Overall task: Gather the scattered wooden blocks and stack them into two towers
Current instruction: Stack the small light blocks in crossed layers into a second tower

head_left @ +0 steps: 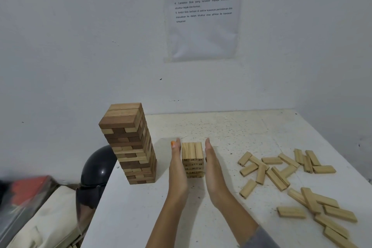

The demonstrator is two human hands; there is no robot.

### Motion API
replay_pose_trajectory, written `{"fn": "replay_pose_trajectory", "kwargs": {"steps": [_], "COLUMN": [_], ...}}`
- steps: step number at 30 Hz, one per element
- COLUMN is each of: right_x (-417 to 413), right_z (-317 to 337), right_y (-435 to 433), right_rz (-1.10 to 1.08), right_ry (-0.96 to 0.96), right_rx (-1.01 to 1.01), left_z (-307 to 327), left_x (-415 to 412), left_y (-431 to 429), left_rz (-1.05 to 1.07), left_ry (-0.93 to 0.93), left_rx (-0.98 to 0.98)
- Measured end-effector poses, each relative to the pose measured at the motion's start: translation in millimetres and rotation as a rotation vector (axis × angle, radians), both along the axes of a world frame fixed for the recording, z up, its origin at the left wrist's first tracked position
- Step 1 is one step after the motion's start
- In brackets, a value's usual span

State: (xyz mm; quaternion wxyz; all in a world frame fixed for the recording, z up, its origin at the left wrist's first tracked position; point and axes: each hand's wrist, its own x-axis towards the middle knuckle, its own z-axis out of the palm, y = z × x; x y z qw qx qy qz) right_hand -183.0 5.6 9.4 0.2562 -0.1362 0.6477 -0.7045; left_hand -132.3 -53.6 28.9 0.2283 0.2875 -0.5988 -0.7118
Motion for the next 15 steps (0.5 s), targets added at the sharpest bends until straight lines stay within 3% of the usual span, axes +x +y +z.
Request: {"fn": "replay_pose_trajectory", "kwargs": {"steps": [15], "right_x": [2.5], "right_z": [-0.2], "right_y": [-9.5], "right_rz": [0.007], "right_ry": [-0.073], "right_rx": [-0.020], "left_z": [4.7], "left_x": [-6.1], "left_y": [7.9], "left_rz": [0.036], "left_ry": [0.020], "left_rx": [0.113]}}
